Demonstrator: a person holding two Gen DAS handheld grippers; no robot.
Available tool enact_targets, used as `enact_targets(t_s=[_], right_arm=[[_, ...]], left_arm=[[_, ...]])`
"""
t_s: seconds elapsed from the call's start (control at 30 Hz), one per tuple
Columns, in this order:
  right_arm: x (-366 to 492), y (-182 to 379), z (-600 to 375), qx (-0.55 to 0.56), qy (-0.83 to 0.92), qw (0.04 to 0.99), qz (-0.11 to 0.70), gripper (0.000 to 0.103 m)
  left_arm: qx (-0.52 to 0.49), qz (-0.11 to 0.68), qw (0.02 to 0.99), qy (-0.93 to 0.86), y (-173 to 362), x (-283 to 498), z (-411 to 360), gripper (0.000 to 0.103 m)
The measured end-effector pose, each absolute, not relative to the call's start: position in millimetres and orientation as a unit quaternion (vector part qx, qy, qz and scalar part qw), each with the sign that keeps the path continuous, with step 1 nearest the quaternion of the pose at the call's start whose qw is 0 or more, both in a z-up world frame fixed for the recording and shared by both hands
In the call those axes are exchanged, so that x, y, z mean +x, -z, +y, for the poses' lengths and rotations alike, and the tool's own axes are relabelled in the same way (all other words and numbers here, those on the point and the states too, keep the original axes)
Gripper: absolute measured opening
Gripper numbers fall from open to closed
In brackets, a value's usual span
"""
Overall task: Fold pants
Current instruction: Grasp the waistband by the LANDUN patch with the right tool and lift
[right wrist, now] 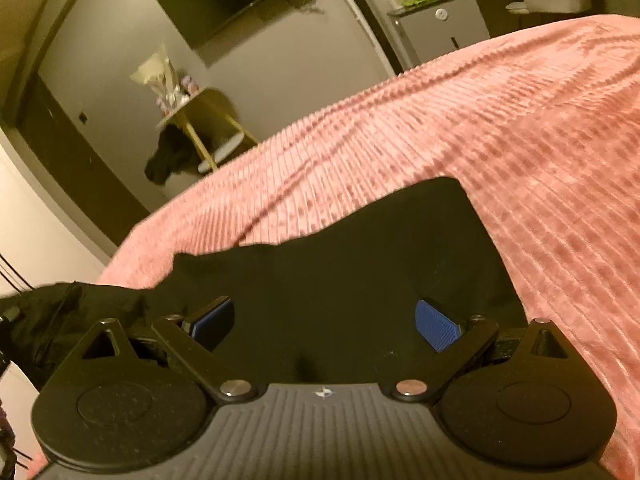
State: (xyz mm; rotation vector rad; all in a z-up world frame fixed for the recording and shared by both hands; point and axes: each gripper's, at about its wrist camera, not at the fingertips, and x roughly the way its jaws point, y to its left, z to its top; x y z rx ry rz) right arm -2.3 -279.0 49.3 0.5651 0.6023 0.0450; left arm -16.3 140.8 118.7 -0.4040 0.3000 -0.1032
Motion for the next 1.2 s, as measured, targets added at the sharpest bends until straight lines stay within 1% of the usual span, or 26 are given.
enact_targets(t_s=[0.1, 0.17, 0.23, 0.37, 0.43, 0.5, 0.53, 0.57, 0.6, 0.63, 0.67, 0.73, 0.77, 0.9, 1.0, 1.03, 1.1, 1.17, 1.2], right_arm=[[-9, -52, -285, 0.293, -0.021, 0.914, 0.279, 0.097], [-13, -54, -292, 0.310, -0.021, 0.911, 0.270, 0.097], [-16, -54, -296, 0.326, -0.022, 0.908, 0.264, 0.097], [-22, -54, -305, 0.353, -0.024, 0.900, 0.255, 0.097], [-24, -53, -307, 0.359, -0.026, 0.898, 0.253, 0.097], [-25, -53, -308, 0.362, -0.027, 0.898, 0.250, 0.097], [-25, -53, -308, 0.364, -0.029, 0.897, 0.250, 0.097], [-25, -52, -309, 0.365, -0.029, 0.896, 0.250, 0.097], [-24, -51, -309, 0.367, -0.031, 0.895, 0.251, 0.097], [-23, -50, -309, 0.367, -0.033, 0.895, 0.252, 0.097], [-21, -50, -309, 0.367, -0.035, 0.894, 0.254, 0.097], [-19, -49, -307, 0.366, -0.040, 0.893, 0.258, 0.097], [-18, -48, -307, 0.367, -0.044, 0.892, 0.259, 0.097], [-16, -46, -305, 0.372, -0.060, 0.887, 0.265, 0.097], [-13, -42, -304, 0.391, -0.084, 0.873, 0.279, 0.097], [-11, -40, -302, 0.397, -0.093, 0.867, 0.286, 0.097], [-6, -35, -298, 0.411, -0.109, 0.853, 0.303, 0.097], [-1, -32, -289, 0.407, -0.120, 0.847, 0.321, 0.093], [3, -31, -285, 0.399, -0.118, 0.847, 0.332, 0.092]], left_arm=[[-0.129, 0.136, 0.977, 0.099, -135, -25, 81, 0.032], [-0.088, 0.133, 0.980, 0.121, -135, -33, 42, 0.032], [-0.050, 0.138, 0.980, 0.135, -128, -34, 6, 0.032], [-0.013, 0.168, 0.973, 0.157, -103, -33, -49, 0.033], [0.002, 0.189, 0.968, 0.167, -88, -31, -70, 0.037], [0.010, 0.214, 0.962, 0.171, -72, -35, -86, 0.039], [0.022, 0.224, 0.959, 0.174, -64, -37, -91, 0.043], [0.033, 0.233, 0.955, 0.177, -57, -32, -94, 0.044], [0.043, 0.245, 0.952, 0.181, -50, -33, -100, 0.054], [0.044, 0.257, 0.945, 0.196, -45, -34, -102, 0.074], [0.037, 0.274, 0.938, 0.209, -40, -35, -103, 0.083], [0.022, 0.283, 0.930, 0.232, -35, -42, -103, 0.093], [0.019, 0.278, 0.930, 0.240, -36, -48, -102, 0.096], [-0.027, 0.263, 0.931, 0.252, -52, -58, -78, 0.097], [-0.048, 0.242, 0.953, 0.178, -62, -55, -40, 0.098], [-0.059, 0.240, 0.957, 0.150, -67, -50, -27, 0.100], [-0.087, 0.250, 0.961, 0.084, -63, -34, 2, 0.101], [-0.123, 0.286, 0.950, 0.020, -51, -18, 31, 0.101], [-0.147, 0.302, 0.942, 0.004, -43, -12, 43, 0.101]])
